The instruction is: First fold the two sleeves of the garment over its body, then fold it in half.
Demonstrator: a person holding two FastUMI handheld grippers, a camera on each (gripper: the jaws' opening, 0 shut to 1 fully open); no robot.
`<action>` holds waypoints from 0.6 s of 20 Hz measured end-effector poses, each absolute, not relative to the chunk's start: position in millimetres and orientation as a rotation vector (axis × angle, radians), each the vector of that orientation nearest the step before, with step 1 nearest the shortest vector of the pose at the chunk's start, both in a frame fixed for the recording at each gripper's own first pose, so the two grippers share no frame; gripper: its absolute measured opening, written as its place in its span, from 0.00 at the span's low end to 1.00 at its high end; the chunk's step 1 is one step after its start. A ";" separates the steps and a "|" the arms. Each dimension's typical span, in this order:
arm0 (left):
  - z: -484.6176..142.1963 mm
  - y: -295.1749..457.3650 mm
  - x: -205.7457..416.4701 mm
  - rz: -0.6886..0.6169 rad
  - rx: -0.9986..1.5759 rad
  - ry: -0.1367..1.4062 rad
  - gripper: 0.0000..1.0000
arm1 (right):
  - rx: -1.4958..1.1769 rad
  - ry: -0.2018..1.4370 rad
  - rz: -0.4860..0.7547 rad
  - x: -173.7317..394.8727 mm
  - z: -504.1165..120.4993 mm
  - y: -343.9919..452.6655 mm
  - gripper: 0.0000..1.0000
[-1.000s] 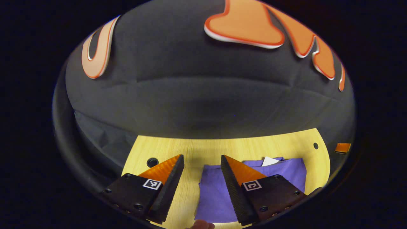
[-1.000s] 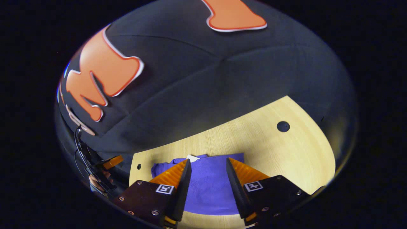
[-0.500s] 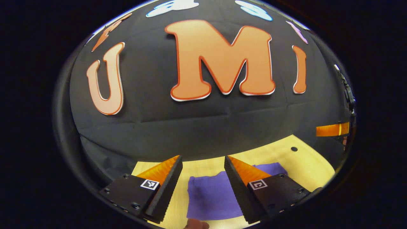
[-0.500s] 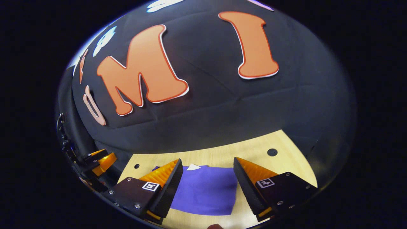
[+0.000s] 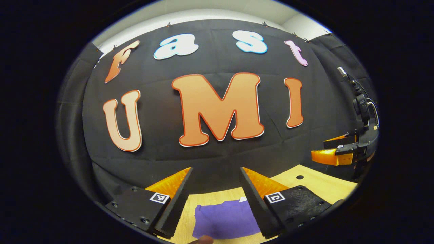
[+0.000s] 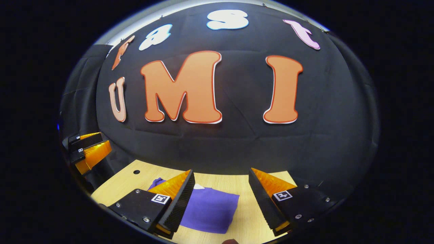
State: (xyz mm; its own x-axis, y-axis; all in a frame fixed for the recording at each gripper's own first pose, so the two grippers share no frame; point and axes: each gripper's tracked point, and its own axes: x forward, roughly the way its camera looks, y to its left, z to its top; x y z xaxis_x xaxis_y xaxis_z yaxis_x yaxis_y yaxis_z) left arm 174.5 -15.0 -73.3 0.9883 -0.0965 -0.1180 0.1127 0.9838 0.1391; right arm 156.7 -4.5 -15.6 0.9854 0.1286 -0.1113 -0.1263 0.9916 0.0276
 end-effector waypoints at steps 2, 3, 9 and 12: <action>-72.0 -19.1 156.4 -0.096 0.118 0.109 0.87 | -0.014 0.089 0.139 143.7 -11.5 -1.5 0.94; -71.8 -17.3 149.5 -0.082 0.109 0.109 0.87 | -0.028 0.077 0.141 137.9 -8.7 -1.0 0.94; -78.0 -12.7 118.5 -0.046 0.109 0.104 0.97 | -0.086 0.008 0.176 109.9 -6.9 10.6 0.94; -81.0 -7.4 106.2 -0.014 0.102 0.110 0.97 | -0.076 0.000 0.194 98.6 -7.2 15.3 0.95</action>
